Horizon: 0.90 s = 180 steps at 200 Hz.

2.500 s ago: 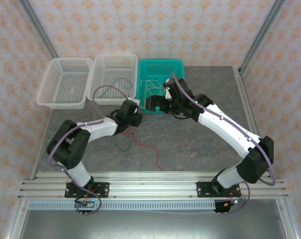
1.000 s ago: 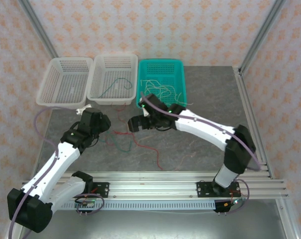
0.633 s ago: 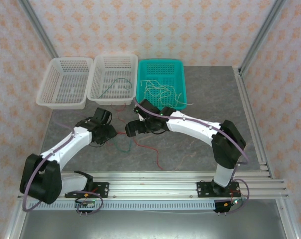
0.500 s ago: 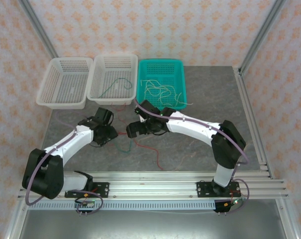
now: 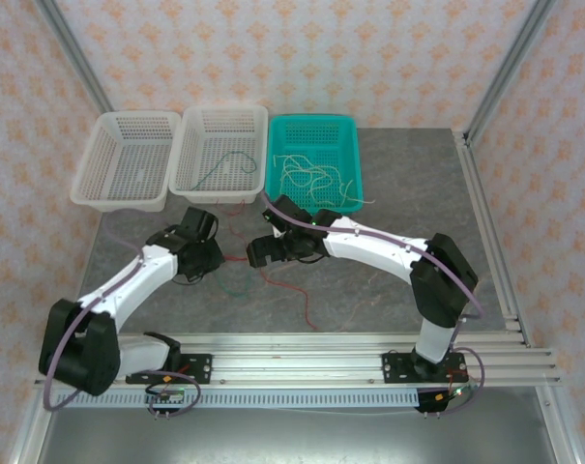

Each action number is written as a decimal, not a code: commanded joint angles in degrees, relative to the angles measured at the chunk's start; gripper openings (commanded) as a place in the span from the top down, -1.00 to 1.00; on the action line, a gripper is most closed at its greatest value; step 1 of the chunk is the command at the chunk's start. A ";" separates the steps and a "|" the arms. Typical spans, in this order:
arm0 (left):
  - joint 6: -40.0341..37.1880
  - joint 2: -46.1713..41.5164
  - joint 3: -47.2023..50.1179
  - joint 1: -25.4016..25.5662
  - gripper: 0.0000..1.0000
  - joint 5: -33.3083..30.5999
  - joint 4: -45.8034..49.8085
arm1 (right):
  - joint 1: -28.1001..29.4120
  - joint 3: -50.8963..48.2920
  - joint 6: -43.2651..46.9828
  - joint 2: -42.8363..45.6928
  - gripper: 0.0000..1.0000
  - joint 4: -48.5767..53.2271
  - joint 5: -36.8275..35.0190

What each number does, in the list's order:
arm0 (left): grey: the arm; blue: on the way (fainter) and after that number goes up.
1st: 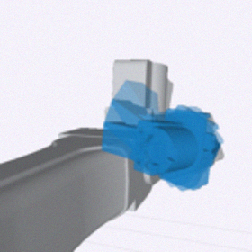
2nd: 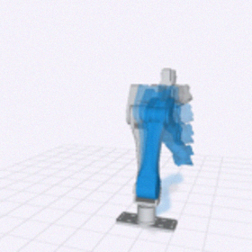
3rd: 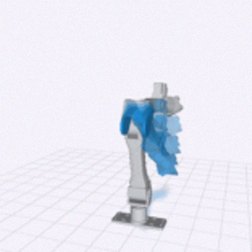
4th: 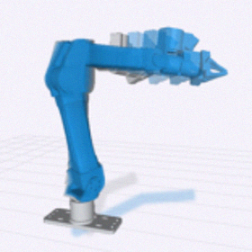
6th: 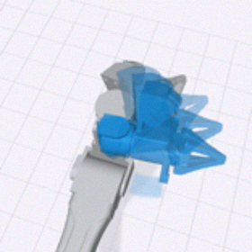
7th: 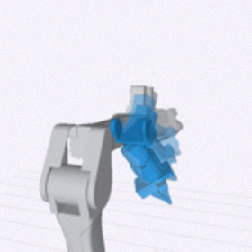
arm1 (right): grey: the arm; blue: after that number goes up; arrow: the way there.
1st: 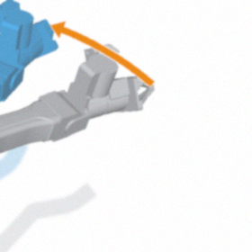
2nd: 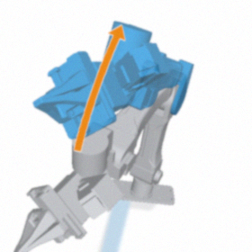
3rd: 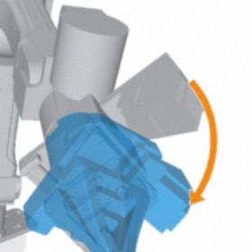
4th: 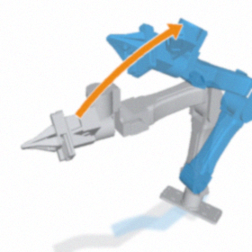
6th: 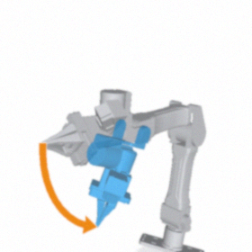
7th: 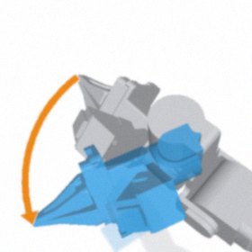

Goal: Untangle the cables
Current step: Pick up the cables from the middle-left of the table.

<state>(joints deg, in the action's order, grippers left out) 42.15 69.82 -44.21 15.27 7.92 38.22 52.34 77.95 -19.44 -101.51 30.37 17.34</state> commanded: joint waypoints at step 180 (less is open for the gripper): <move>-0.56 3.12 -28.87 -2.16 1.00 4.94 -1.49 | 0.27 -32.46 5.20 24.50 -0.94 -53.21 0.26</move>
<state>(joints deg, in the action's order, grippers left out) 33.50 71.85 -70.26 14.02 10.63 33.58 51.86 57.41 -18.41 -83.48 8.71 17.02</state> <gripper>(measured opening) 0.051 0.993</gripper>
